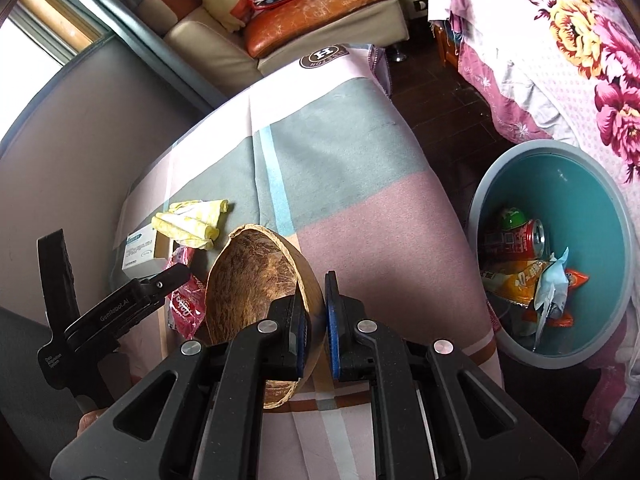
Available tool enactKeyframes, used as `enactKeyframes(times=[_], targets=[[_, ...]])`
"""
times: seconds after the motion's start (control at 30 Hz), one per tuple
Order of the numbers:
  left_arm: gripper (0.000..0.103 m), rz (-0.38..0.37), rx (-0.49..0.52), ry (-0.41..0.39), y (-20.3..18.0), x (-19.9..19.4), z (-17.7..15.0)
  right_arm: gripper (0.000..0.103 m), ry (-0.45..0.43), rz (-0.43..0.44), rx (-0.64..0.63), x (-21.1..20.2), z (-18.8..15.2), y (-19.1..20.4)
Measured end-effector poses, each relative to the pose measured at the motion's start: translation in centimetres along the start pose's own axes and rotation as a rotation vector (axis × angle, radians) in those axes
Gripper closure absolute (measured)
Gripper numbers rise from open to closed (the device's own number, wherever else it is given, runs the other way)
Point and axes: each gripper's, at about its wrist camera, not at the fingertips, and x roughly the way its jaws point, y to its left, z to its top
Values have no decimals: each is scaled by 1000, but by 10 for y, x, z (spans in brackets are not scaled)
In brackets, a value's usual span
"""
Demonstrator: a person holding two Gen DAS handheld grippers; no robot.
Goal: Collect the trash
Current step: 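Grasp the brown shell bowl rim with the right gripper while the left grasps the pink wafer wrapper, then carry the shell bowl and pink wafer wrapper over the wastebasket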
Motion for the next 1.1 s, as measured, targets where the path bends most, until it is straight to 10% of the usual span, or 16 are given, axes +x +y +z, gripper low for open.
enactKeyframes(times=[0.27,0.5,1.1], targets=[[11,111,68,-18,-6,11,-6,93,14,33,40,9,3,-18],[56,122,184,-56,-16,1,-16,93,13,46,55,7,-1,-23],[58,49,272,-91,-34,-41,-47,93,-43,56,79,-26,-12,-28]])
